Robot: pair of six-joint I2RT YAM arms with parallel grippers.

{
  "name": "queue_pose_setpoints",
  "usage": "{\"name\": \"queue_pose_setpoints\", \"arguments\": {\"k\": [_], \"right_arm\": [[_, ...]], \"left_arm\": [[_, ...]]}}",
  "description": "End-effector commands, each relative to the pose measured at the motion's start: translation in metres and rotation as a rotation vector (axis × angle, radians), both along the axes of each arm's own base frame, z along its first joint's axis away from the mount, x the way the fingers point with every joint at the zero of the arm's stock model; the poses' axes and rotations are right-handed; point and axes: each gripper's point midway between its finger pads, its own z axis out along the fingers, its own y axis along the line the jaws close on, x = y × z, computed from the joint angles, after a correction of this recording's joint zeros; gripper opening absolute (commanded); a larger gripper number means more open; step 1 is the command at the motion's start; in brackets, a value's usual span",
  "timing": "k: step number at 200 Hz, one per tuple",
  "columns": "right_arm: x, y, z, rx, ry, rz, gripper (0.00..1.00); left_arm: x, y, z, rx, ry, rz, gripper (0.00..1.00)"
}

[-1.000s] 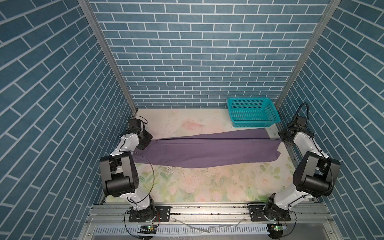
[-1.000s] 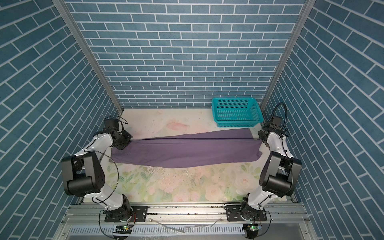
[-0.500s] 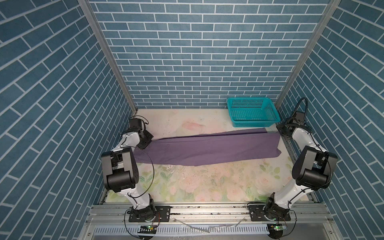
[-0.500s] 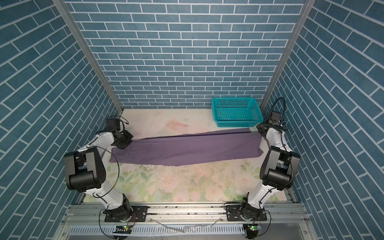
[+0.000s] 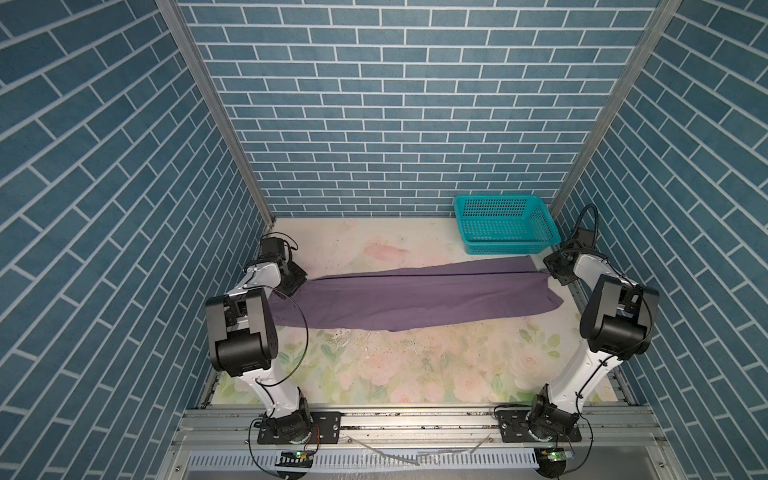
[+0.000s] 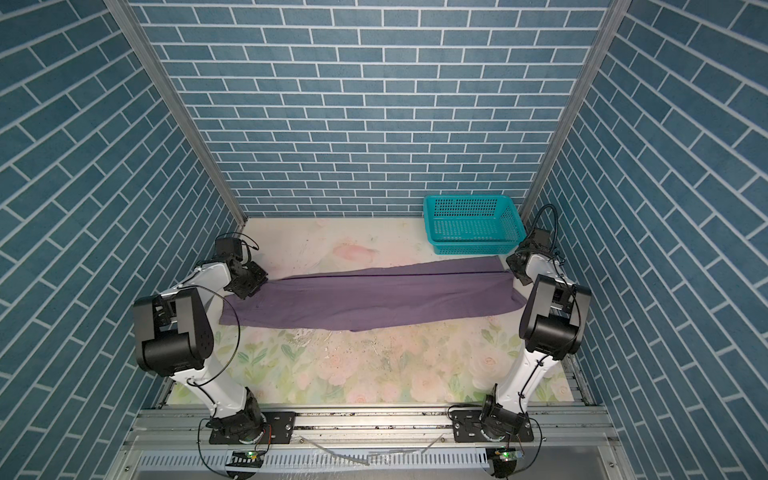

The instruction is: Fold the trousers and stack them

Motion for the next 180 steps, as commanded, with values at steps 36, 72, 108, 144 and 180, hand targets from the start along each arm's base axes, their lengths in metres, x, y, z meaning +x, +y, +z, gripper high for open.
{"name": "queue_pose_setpoints", "arguments": {"k": [36, 72, 108, 144, 180], "right_arm": [[0.018, -0.019, 0.002, -0.014, -0.027, -0.02, 0.79], [0.009, -0.006, 0.025, 0.017, -0.058, 0.028, 0.8], [-0.027, 0.013, 0.052, -0.011, -0.096, 0.094, 0.64], [-0.062, 0.045, 0.046, -0.025, -0.055, 0.19, 0.57], [-0.076, 0.084, 0.016, -0.024, 0.032, 0.307, 0.6]], "left_arm": [[0.009, 0.031, 0.019, 0.101, -0.035, 0.06, 0.71], [-0.005, 0.034, 0.052, 0.15, -0.064, 0.066, 0.59], [-0.029, 0.015, 0.075, 0.215, -0.078, 0.03, 0.45], [-0.043, -0.029, 0.07, 0.234, -0.068, -0.07, 0.44], [-0.046, -0.096, 0.027, 0.184, 0.014, -0.248, 0.44]]}}
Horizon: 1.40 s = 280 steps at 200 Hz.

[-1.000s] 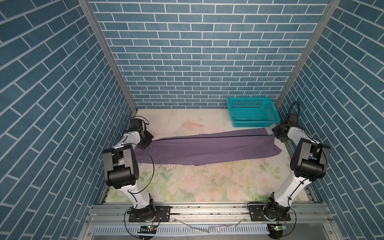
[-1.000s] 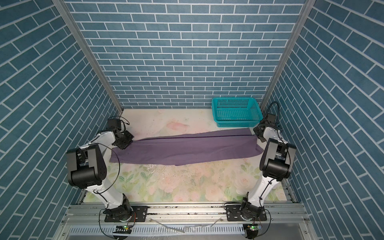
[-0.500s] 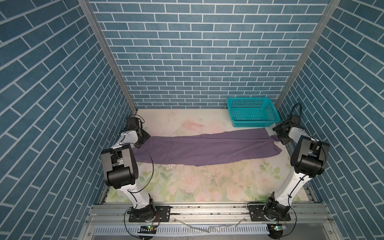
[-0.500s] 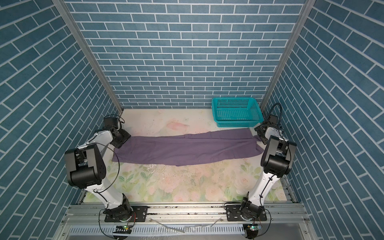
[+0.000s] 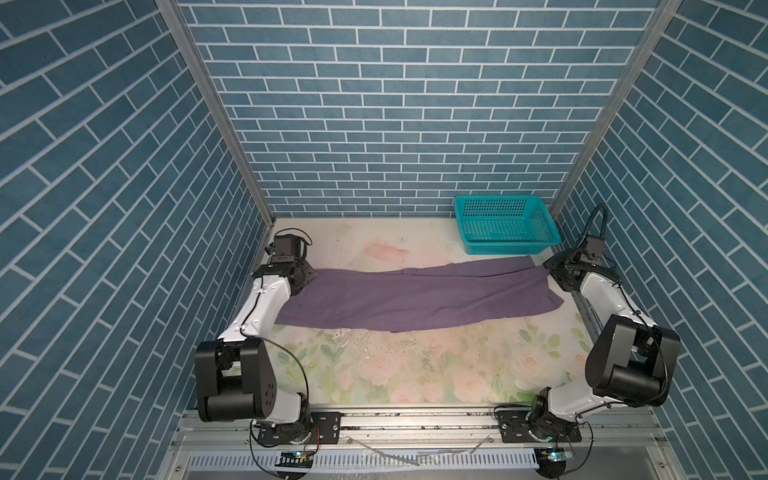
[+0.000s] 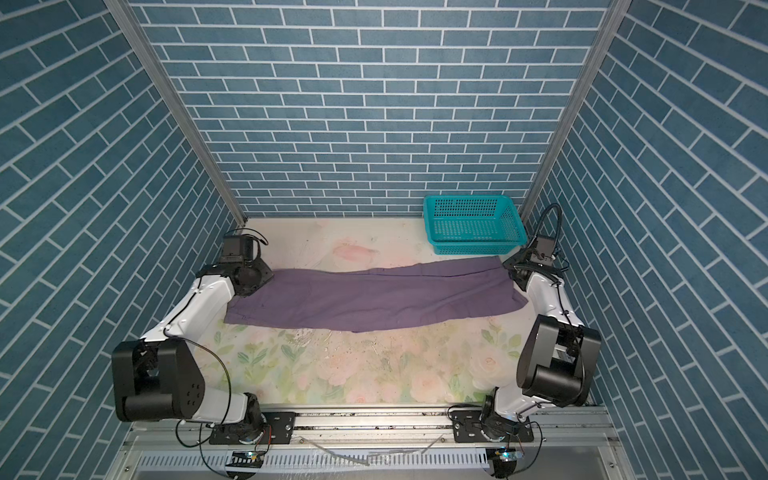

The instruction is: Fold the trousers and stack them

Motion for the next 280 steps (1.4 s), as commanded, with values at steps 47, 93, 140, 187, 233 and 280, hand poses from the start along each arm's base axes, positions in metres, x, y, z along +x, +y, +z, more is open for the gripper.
{"name": "queue_pose_setpoints", "arguments": {"k": [47, 93, 140, 187, 233, 280], "right_arm": [[-0.051, 0.03, -0.093, -0.035, 0.333, 0.142, 0.66], [-0.059, 0.031, -0.125, -0.019, 0.421, 0.149, 0.68], [-0.068, 0.04, -0.138, 0.009, 0.494, 0.176, 0.5], [-0.108, 0.052, -0.14, 0.068, 0.542, 0.167, 0.06], [-0.162, 0.078, -0.138, 0.206, 0.529, 0.152, 0.02], [-0.21, 0.058, -0.121, 0.171, 0.531, 0.06, 0.03]], "left_arm": [[-0.003, -0.065, -0.069, -0.012, 0.184, -0.165, 0.71], [0.029, -0.08, -0.078, -0.032, 0.192, -0.201, 0.71], [0.03, -0.084, -0.093, -0.068, 0.198, -0.193, 0.67], [0.015, -0.067, -0.105, -0.14, 0.206, -0.13, 0.66], [-0.019, -0.02, -0.113, -0.123, 0.247, 0.014, 0.63], [-0.059, 0.037, -0.112, -0.036, 0.305, 0.153, 0.62]]}}
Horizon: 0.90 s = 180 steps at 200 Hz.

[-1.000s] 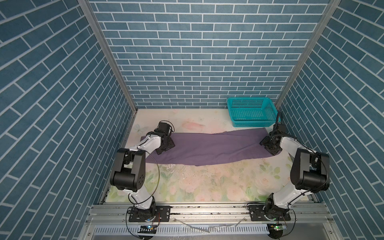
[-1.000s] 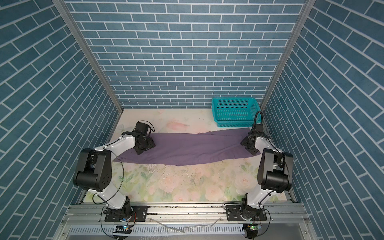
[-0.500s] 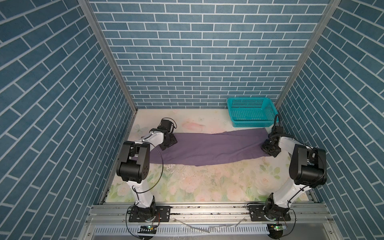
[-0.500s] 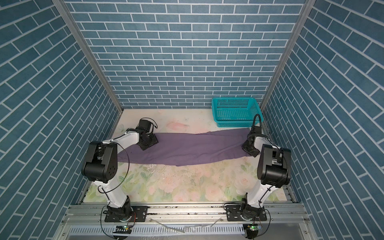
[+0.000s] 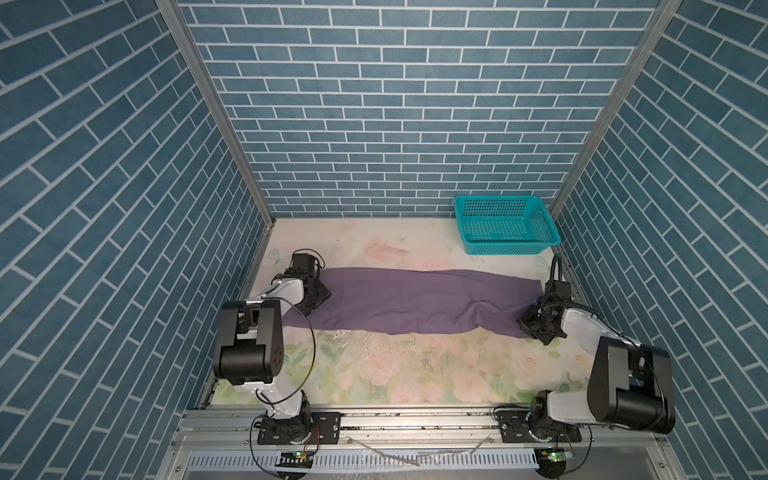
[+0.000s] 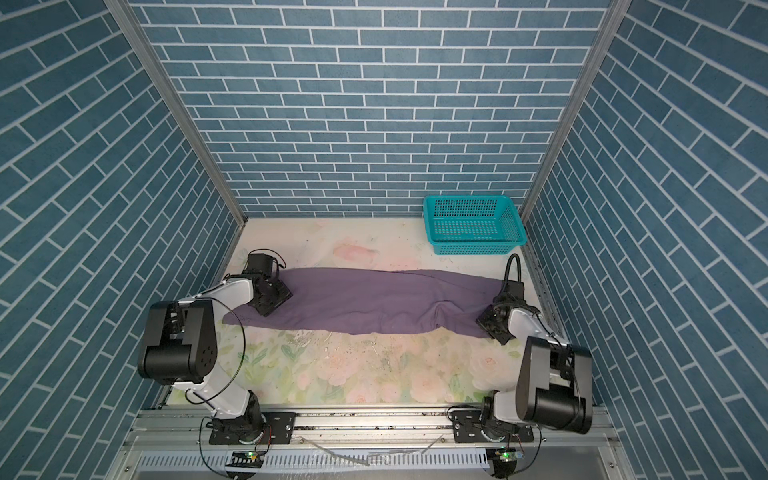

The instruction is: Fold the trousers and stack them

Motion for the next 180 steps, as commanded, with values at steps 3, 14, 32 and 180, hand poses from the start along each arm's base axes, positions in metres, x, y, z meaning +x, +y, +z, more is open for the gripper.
{"name": "queue_pose_setpoints", "arguments": {"k": [3, 14, 32, 180], "right_arm": [[-0.058, -0.013, -0.003, 0.0, 0.155, -0.095, 0.04], [-0.06, -0.028, 0.009, 0.004, 0.114, -0.156, 0.09], [-0.055, -0.052, 0.037, -0.014, 0.025, -0.236, 0.24], [0.044, -0.096, 0.053, -0.015, -0.002, -0.116, 0.48]], "left_arm": [[-0.043, 0.039, -0.014, 0.082, 0.134, 0.087, 0.62], [-0.051, 0.05, -0.018, 0.077, 0.15, 0.121, 0.62], [-0.059, 0.063, -0.016, 0.069, 0.146, 0.169, 0.61], [0.058, -0.196, 0.084, 0.181, -0.183, -0.695, 0.75]]}}
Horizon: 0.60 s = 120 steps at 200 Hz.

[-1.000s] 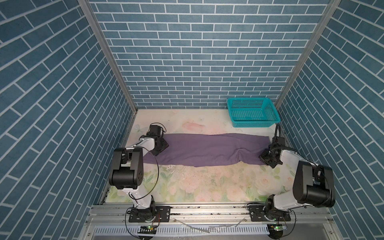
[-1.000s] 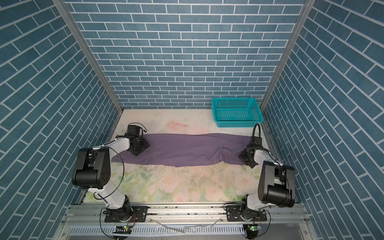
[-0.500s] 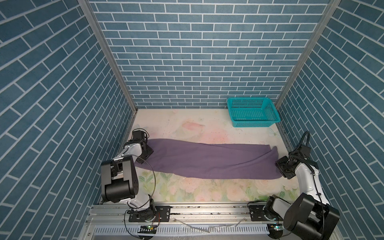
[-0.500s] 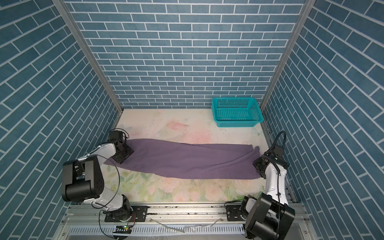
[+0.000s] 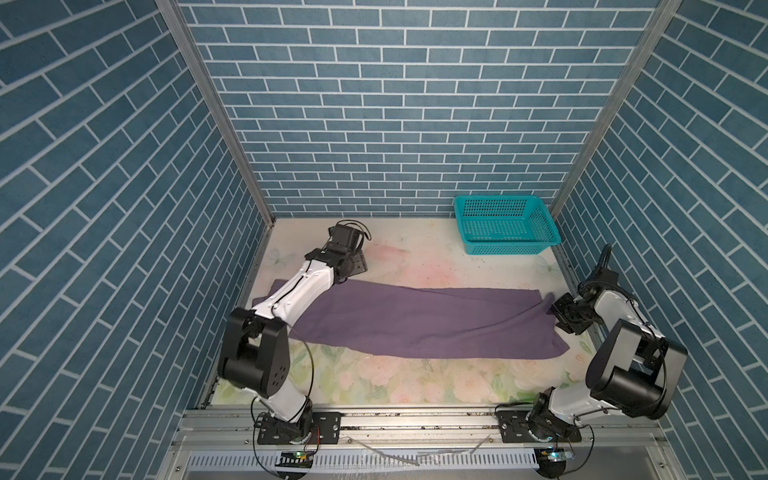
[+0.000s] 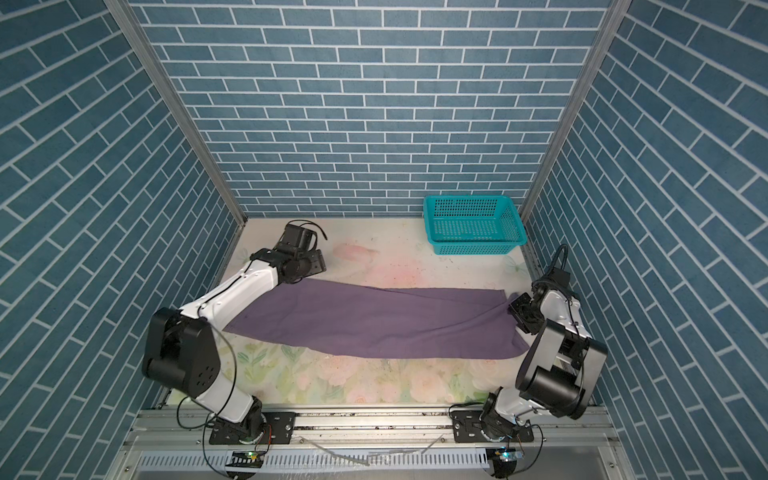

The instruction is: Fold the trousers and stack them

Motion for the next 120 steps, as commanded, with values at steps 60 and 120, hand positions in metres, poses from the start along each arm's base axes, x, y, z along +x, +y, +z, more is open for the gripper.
{"name": "queue_pose_setpoints", "arguments": {"k": [60, 120], "right_arm": [[0.013, -0.011, 0.007, -0.063, -0.012, 0.009, 0.49], [0.01, -0.008, 0.005, -0.056, -0.006, 0.014, 0.49]], "left_arm": [[-0.007, -0.153, -0.037, 0.04, 0.04, -0.581, 0.84], [-0.042, -0.228, -0.066, 0.026, 0.132, -0.877, 0.8]]}}
